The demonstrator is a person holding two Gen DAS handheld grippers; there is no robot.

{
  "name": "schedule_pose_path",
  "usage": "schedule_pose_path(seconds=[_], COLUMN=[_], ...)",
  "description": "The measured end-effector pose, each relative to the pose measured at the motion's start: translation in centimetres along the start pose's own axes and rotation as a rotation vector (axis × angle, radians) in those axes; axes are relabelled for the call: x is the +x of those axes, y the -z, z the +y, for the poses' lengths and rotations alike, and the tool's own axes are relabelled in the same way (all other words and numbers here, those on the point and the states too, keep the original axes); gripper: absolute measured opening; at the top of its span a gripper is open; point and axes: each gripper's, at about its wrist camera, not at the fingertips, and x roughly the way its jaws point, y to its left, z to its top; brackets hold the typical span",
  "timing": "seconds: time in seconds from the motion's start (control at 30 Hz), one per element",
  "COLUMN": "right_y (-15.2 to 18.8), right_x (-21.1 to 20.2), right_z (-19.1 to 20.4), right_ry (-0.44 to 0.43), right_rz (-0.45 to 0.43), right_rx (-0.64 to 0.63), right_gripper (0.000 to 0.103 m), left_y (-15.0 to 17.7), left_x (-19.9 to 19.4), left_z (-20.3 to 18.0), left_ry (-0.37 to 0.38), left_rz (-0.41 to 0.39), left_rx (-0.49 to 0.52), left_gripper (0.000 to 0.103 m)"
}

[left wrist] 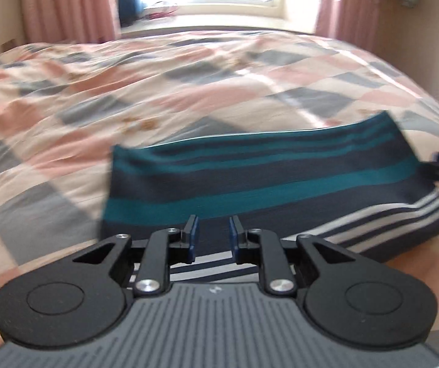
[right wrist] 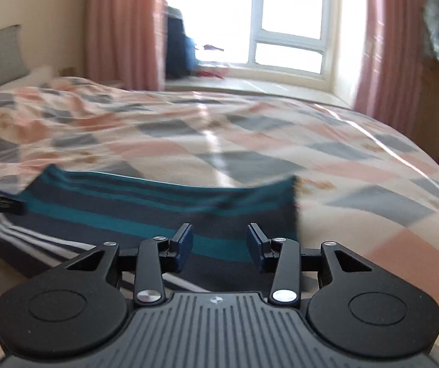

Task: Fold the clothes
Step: 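Pull both grippers back to leave the folded sweater flat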

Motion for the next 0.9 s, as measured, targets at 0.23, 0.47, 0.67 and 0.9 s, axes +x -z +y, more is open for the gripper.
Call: schedule_pose_path(seconds=[0.23,0.47,0.67,0.9], right_y=[4.5,3.0,6.6,5.5], right_x=[5.0,-1.0,1.9,-1.0], right_z=[0.3,-3.1,-6.6,-9.9], right_ry=[-0.035,0.018,-0.02,-0.086], right_rz=[0.104,0.001,0.15,0.102], right_rx=[-0.005,0.169,0.229,0.423], right_gripper=[0.043,0.043,0.041,0.041], left_y=[3.5,0.7,2.7,0.6], left_x=[5.2,0.9,5.1,2.4], left_z=[-3.8,-6.0,-8.0,-8.9], left_ry=[-0.049,0.025,-0.019,0.003], left_rz=[0.072,0.026,0.082,0.047], left_rx=[0.108,0.061,0.088,0.065], left_gripper=[0.02,0.016,0.018,0.016])
